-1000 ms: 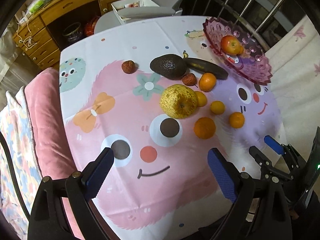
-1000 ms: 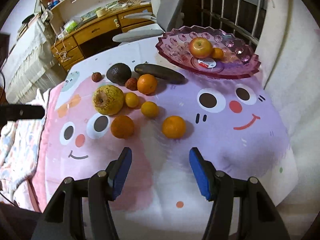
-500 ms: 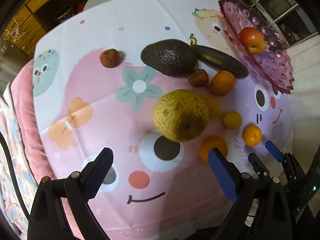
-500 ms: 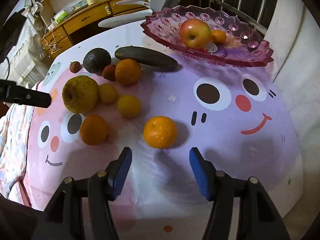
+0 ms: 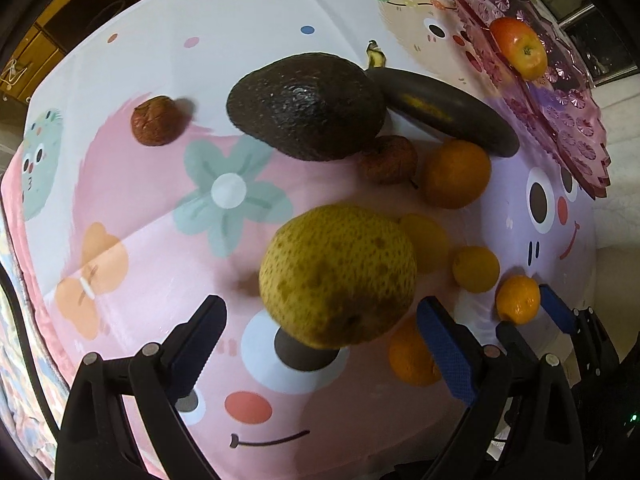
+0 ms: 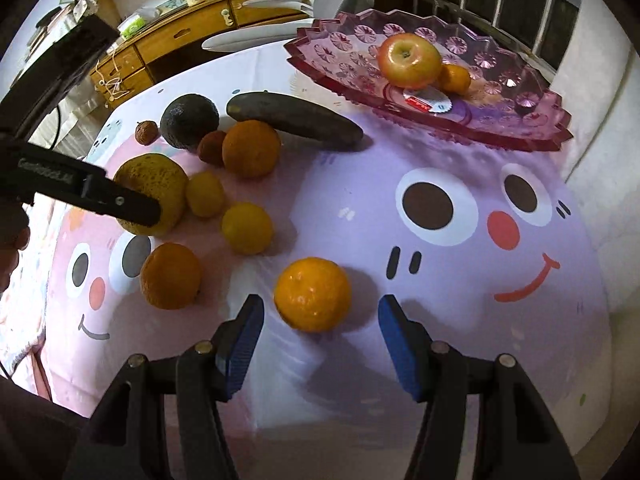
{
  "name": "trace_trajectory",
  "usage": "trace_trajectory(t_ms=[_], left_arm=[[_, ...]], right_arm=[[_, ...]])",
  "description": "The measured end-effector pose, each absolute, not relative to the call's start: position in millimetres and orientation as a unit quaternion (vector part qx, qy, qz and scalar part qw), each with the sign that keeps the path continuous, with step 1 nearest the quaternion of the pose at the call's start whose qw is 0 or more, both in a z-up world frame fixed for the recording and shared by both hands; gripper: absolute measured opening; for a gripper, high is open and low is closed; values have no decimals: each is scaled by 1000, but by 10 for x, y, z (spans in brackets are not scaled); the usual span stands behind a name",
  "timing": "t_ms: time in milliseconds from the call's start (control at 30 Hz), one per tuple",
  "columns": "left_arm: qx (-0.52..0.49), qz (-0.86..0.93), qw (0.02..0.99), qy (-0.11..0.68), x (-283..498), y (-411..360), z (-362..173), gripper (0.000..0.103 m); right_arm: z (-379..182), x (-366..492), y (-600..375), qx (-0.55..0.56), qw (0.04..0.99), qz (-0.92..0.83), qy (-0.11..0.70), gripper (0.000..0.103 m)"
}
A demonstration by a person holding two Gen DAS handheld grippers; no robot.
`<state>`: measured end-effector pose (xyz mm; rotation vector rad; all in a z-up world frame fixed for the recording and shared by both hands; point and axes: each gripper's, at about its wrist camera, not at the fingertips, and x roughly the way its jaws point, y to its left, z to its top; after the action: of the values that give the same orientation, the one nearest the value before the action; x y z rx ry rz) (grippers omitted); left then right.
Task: Organize fruits
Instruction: 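Grasp the yellow pear with the left tool while the right tool grasps an orange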
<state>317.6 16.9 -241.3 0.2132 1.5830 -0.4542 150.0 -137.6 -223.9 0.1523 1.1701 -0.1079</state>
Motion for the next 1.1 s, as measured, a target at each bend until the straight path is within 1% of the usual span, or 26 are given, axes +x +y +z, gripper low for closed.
trace_trajectory(t_ms=[67, 233, 333, 400, 500, 767, 1100], left_arm=[[92, -202, 675, 704, 3203, 115, -2453, 95], [82, -206, 673, 705, 3250, 101, -2518, 91], [70, -220, 674, 702, 3266, 108, -2543, 84], [62, -229, 672, 701, 3272, 133, -2571, 78], [58, -234, 672, 700, 3277, 133, -2569, 74], [73, -220, 680, 696, 3240, 133, -2551, 73], [76, -219, 714, 661, 3042, 381, -2021, 73]], right_arm=[[-2257, 1520, -1363, 71, 829, -45, 553, 53], [-2291, 1558, -1359, 70, 828, -37, 555, 44], [-2297, 1571, -1383, 72, 829, -36, 553, 41], [-2298, 1575, -1398, 74, 830, -34, 552, 41], [-2297, 1576, -1391, 69, 829, -33, 554, 41], [-2275, 1544, -1384, 76, 822, -41, 563, 41], [-2000, 1314, -1366, 95, 834, -61, 540, 41]])
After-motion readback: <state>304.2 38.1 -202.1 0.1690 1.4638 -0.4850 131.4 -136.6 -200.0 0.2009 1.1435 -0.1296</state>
